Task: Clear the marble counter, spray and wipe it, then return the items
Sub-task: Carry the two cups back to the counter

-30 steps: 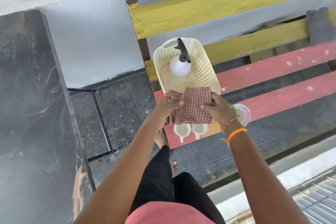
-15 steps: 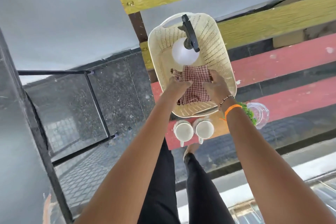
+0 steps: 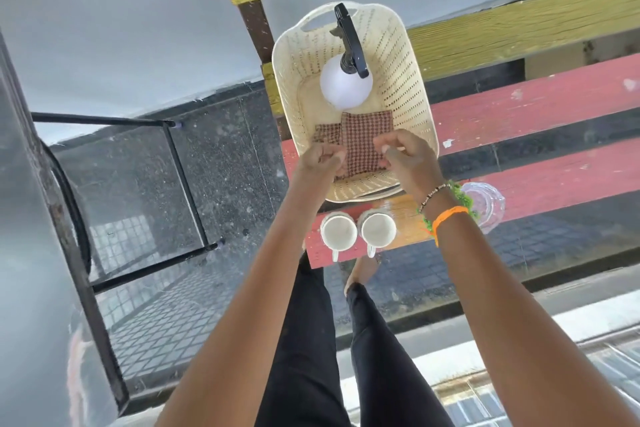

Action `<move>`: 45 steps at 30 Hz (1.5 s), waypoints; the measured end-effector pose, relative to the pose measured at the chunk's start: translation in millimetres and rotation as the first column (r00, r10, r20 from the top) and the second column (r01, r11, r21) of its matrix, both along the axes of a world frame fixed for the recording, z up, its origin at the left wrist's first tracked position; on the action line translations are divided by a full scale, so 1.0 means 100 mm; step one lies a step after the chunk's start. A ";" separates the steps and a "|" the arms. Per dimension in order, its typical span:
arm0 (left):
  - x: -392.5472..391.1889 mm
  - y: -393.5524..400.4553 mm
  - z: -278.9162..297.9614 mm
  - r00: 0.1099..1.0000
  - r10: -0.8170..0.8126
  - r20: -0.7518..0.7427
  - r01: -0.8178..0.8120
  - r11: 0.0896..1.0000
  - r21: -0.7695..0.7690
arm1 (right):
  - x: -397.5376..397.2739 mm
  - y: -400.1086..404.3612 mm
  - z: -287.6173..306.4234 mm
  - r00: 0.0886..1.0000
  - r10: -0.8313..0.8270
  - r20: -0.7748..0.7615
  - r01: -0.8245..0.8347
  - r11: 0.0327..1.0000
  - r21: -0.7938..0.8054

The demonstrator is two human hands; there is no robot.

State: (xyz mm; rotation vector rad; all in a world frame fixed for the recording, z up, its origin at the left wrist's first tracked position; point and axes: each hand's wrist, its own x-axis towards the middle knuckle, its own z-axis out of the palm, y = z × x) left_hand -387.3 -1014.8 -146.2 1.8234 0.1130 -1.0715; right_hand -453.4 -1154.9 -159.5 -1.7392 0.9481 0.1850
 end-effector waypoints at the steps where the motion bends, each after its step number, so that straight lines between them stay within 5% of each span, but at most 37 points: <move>1: -0.10 0.08 0.01 0.999 0.022 0.024 -0.023 0.999 0.024 | -0.09 0.06 0.08 0.999 -0.014 0.041 0.014 1.000 -0.002; 7: -0.81 0.63 -0.24 0.982 0.181 -0.062 -0.170 0.973 0.158 | -0.84 0.46 0.17 0.997 0.002 0.080 -0.007 0.998 0.058; 12: -1.27 0.83 -0.66 0.952 0.170 -0.255 -0.080 0.941 0.328 | -1.48 0.76 -0.36 0.963 -0.116 -0.242 0.171 0.961 0.218; 23: -1.43 0.73 -0.92 0.965 -0.039 -0.259 0.106 0.963 0.249 | -1.39 0.98 -0.98 0.829 -0.317 -0.460 0.509 0.768 0.389; 33: -1.46 0.80 -0.51 0.945 0.246 -0.215 -0.204 0.959 0.199 | -1.30 0.97 -0.40 0.911 -0.119 -0.395 0.263 0.905 0.335; 38: -1.75 1.16 0.16 0.900 0.408 -0.154 -0.389 0.911 0.138 | -1.30 1.25 0.31 0.980 0.038 -0.197 0.035 0.935 0.354; 45: -2.01 1.82 0.92 0.716 0.693 -0.086 -0.698 0.713 -0.062 | -1.23 1.87 1.10 0.968 0.249 0.034 -0.245 0.904 0.350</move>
